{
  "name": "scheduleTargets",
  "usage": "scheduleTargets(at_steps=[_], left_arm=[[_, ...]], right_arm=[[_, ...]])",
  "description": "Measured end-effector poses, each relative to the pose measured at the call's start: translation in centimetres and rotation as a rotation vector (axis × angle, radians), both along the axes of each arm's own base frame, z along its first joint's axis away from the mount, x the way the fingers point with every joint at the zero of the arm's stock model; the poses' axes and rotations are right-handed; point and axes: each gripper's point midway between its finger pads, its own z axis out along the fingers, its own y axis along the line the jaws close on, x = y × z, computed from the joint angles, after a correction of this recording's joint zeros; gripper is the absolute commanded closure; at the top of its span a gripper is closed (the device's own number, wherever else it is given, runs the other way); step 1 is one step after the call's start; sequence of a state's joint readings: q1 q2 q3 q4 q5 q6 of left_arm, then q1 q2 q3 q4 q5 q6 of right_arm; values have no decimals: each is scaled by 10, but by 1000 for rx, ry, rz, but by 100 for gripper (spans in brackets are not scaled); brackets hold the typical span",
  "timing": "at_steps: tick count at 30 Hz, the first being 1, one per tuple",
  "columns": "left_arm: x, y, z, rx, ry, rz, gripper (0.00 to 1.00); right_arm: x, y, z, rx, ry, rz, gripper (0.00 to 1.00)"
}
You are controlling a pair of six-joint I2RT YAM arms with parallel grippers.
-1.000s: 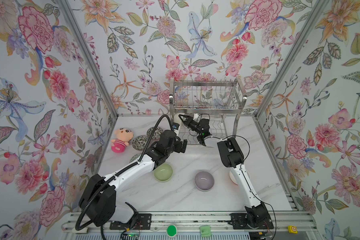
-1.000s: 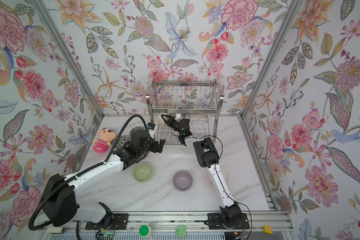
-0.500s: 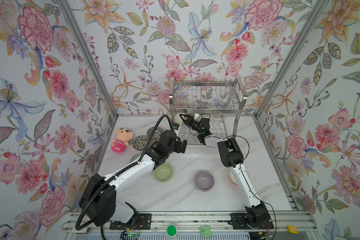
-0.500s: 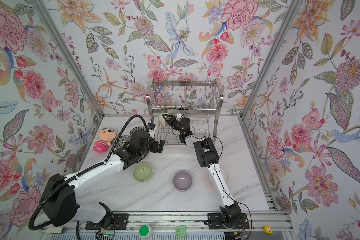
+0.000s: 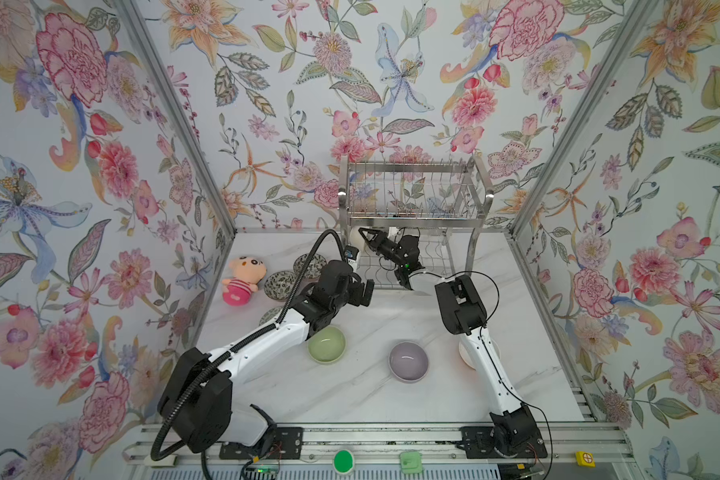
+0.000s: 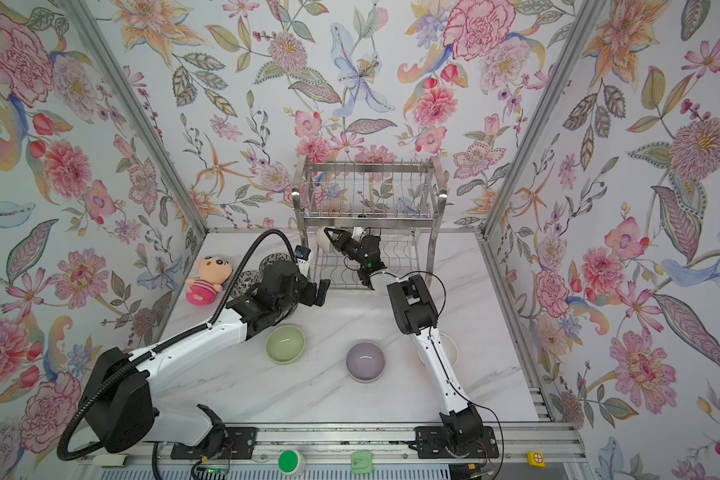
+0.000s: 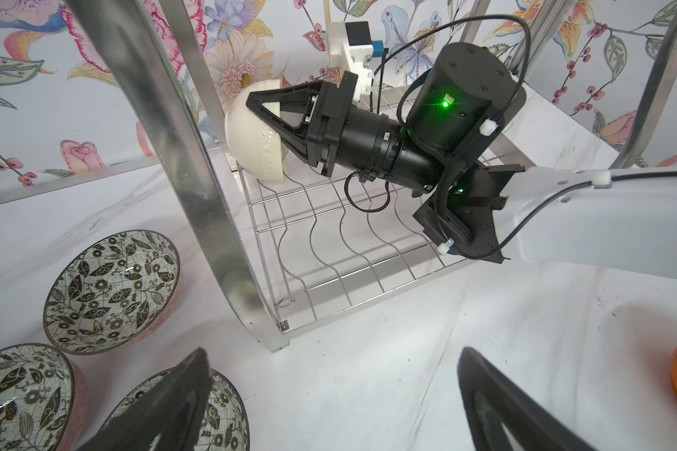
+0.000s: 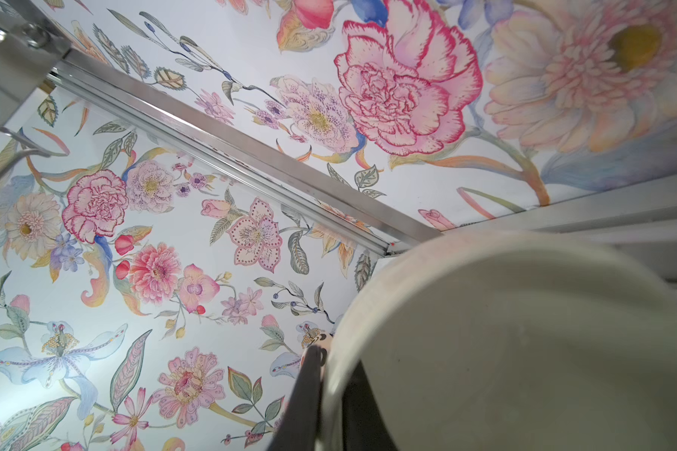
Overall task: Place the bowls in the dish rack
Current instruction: 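Lower the cream bowl upright into the rack's lower tier slots with the right gripper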
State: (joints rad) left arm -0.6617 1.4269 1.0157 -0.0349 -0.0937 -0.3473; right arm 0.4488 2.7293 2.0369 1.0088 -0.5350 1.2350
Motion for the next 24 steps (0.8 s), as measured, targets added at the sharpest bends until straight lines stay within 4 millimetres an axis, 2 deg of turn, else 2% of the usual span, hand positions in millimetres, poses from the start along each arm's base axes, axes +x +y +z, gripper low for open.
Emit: scheduleTargets(at_steps=[17, 24], left_arm=[[-2, 6, 8, 3, -15, 20, 1], [-3, 7, 11, 0, -21, 23, 1]], right_arm=[[-1, 3, -9, -26, 25, 15, 76], [0, 1, -16, -48, 26, 11, 68]])
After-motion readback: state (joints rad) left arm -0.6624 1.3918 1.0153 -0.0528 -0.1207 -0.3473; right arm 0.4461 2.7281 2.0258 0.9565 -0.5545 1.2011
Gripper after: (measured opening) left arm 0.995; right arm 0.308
